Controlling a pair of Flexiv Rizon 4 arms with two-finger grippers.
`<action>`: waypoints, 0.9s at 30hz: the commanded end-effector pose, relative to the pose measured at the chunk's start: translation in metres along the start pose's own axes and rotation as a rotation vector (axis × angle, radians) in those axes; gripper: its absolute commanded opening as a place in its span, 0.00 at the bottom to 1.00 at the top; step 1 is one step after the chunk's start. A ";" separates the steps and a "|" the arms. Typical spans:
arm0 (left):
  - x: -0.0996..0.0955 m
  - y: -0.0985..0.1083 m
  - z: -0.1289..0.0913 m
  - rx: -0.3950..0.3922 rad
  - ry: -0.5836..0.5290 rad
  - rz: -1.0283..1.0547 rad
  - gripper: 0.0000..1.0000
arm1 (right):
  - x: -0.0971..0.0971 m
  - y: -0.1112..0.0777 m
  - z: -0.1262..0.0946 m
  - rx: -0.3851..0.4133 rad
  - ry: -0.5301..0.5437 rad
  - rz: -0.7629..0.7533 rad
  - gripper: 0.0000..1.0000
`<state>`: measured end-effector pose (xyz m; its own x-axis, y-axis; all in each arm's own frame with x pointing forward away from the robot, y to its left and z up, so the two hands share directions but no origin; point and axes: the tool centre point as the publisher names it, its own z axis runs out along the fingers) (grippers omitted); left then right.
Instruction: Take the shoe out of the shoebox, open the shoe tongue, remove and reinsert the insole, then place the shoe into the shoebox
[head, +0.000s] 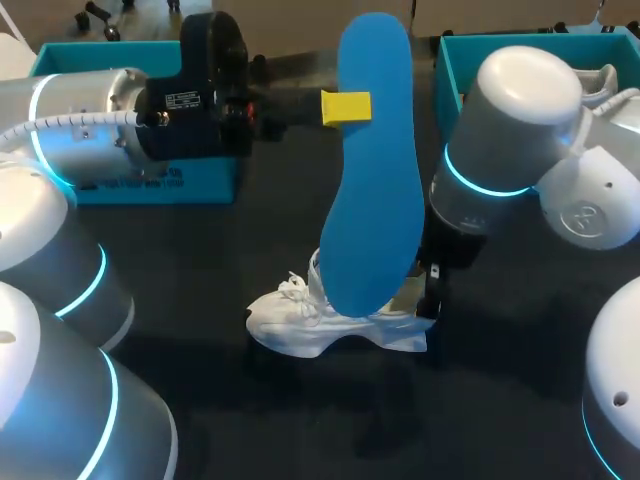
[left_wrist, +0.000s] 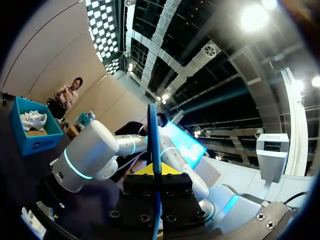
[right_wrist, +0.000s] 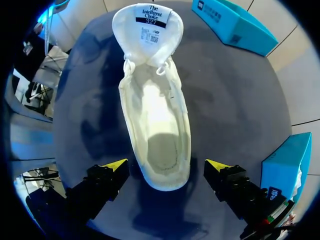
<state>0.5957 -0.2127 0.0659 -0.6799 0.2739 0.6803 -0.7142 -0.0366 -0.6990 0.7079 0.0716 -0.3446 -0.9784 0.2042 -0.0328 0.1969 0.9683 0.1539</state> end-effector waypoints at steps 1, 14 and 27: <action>0.000 0.001 0.001 0.003 0.000 0.000 0.00 | 0.002 0.001 -0.002 0.042 -0.031 -0.019 1.00; 0.000 0.001 0.001 0.003 0.000 0.000 0.00 | 0.002 0.000 -0.005 0.082 -0.056 -0.027 1.00; 0.000 0.001 0.001 0.003 0.000 0.000 0.00 | 0.002 0.000 -0.005 0.082 -0.056 -0.027 1.00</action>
<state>0.5956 -0.2128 0.0660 -0.6799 0.2738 0.6803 -0.7142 -0.0367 -0.6990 0.7067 0.0715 -0.3390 -0.9790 0.1831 -0.0892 0.1772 0.9817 0.0704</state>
